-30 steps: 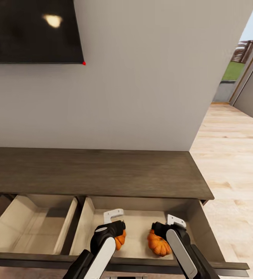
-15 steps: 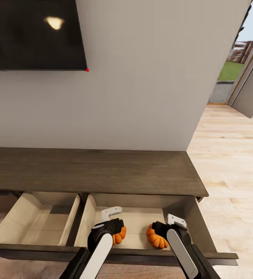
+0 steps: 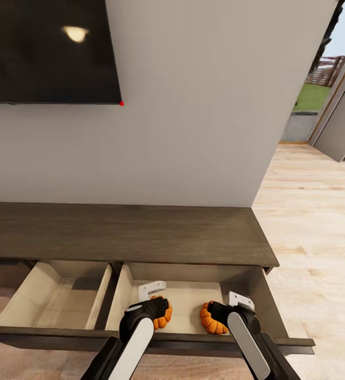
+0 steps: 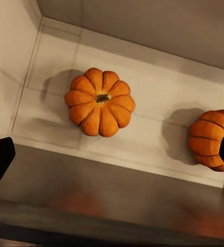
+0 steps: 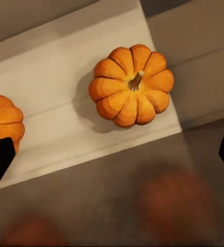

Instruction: Place each of the two pumpkins and all three candles from the living room inside a cabinet in the living room (use any cabinet), then make sure every cabinet is closed, and position the cauldron so it is next to a table in the living room.

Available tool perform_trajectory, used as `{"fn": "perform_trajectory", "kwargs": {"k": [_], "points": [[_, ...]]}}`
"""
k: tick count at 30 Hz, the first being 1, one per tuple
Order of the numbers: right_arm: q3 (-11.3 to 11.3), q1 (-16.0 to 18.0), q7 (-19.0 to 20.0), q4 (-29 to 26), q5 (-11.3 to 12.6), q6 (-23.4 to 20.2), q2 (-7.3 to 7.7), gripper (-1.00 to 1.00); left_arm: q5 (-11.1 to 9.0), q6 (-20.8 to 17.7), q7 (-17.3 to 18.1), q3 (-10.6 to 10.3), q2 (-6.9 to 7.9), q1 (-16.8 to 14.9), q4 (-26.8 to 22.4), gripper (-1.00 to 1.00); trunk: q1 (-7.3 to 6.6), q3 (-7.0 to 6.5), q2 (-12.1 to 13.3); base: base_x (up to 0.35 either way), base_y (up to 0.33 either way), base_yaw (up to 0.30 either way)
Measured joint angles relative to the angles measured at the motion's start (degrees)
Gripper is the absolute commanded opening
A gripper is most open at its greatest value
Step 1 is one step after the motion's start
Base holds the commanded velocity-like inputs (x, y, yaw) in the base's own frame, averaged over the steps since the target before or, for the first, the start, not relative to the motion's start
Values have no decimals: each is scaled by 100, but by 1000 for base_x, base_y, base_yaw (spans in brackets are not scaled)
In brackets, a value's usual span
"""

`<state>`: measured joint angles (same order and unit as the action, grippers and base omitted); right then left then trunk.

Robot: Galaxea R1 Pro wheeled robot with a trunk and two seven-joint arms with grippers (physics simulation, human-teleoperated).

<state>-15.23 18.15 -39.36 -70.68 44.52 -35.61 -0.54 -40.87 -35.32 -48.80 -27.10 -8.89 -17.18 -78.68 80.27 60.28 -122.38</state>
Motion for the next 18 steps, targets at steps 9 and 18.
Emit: {"fn": "perform_trajectory", "kwargs": {"k": [9,18], "points": [[9,0,-10,-8,8,3,-8,100,0,0,0,0,0,0,-1,100,-198,-162,361,-3,0,0],[7,0,-18,-8,8,0,-9,100,-8,-6,0,0,-6,0,-1,100,-395,-323,722,-24,0,0]]}}
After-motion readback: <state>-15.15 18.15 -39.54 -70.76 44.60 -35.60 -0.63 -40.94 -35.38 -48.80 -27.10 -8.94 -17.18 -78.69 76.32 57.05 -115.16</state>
